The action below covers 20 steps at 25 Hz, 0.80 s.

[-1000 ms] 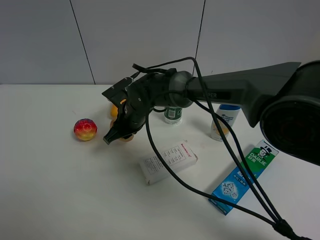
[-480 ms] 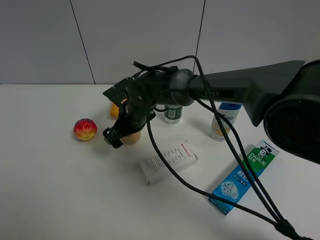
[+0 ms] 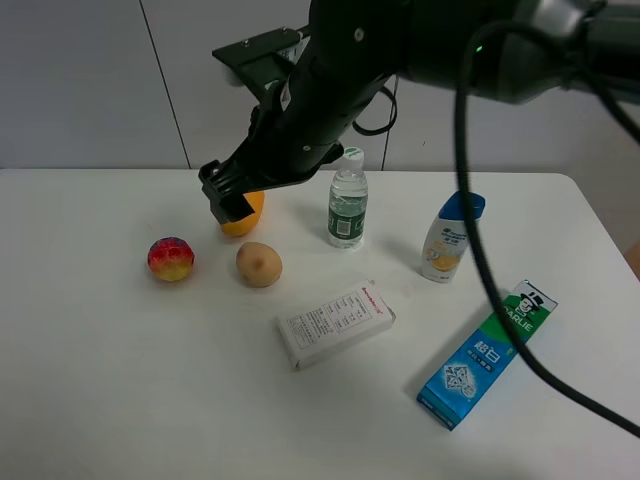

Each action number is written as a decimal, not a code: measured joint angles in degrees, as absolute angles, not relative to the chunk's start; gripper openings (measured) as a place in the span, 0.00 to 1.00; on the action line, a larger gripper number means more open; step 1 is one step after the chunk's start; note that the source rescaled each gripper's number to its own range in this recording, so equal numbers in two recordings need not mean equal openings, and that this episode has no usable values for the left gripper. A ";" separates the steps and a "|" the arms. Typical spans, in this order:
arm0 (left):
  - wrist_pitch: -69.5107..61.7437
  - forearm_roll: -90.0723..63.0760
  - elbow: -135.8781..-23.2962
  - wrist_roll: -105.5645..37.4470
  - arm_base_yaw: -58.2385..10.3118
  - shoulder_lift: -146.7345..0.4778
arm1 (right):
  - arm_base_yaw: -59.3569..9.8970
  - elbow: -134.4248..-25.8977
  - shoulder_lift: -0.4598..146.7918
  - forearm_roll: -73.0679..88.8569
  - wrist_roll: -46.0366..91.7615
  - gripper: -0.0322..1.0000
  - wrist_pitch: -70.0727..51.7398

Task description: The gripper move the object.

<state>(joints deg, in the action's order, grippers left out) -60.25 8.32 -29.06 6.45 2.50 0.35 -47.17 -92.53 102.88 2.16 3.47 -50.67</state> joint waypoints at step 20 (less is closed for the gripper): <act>-60.25 8.42 -29.06 6.50 2.50 0.35 | -26.76 -92.53 70.56 -6.44 3.47 1.00 -69.48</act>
<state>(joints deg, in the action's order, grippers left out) -60.25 8.42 -29.06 6.50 2.50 0.35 -26.76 -92.53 70.56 -6.44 3.47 -69.48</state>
